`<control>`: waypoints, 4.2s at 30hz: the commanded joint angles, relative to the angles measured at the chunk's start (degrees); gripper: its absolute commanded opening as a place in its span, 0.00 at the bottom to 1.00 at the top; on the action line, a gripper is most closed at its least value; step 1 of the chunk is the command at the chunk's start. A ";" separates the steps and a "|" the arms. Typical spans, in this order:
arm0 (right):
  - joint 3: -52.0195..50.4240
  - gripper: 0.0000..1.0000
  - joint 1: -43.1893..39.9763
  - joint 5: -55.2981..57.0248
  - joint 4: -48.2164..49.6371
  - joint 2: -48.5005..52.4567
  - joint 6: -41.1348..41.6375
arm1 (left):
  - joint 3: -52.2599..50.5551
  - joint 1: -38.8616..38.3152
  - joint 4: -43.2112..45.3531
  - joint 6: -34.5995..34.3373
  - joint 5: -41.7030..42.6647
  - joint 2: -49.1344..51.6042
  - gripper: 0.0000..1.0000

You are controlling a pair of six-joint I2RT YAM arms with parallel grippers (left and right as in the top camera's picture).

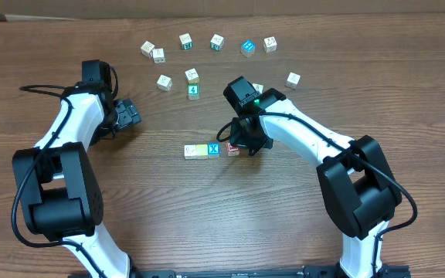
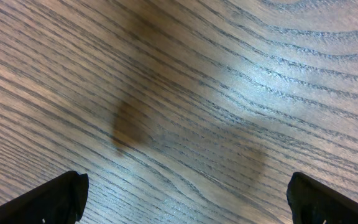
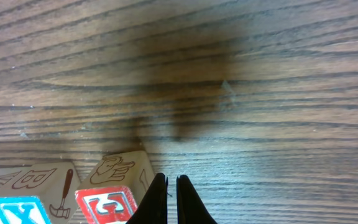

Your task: Form a horizontal line

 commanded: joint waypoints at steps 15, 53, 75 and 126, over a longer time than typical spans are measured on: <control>-2.40 0.04 1.25 1.70 3.39 -0.63 1.57 | -0.07 -0.17 0.07 1.49 -0.72 0.20 0.99; -2.40 0.05 2.71 0.28 5.68 -0.63 1.36 | -0.09 -0.17 0.04 1.49 -0.70 0.20 1.00; -2.40 0.05 2.86 -2.78 6.14 -0.63 1.36 | -0.07 -0.17 0.07 1.49 -0.72 0.20 0.99; -2.40 0.06 2.62 7.23 4.59 -0.63 1.38 | -0.09 -0.17 0.04 1.49 -0.70 0.20 0.99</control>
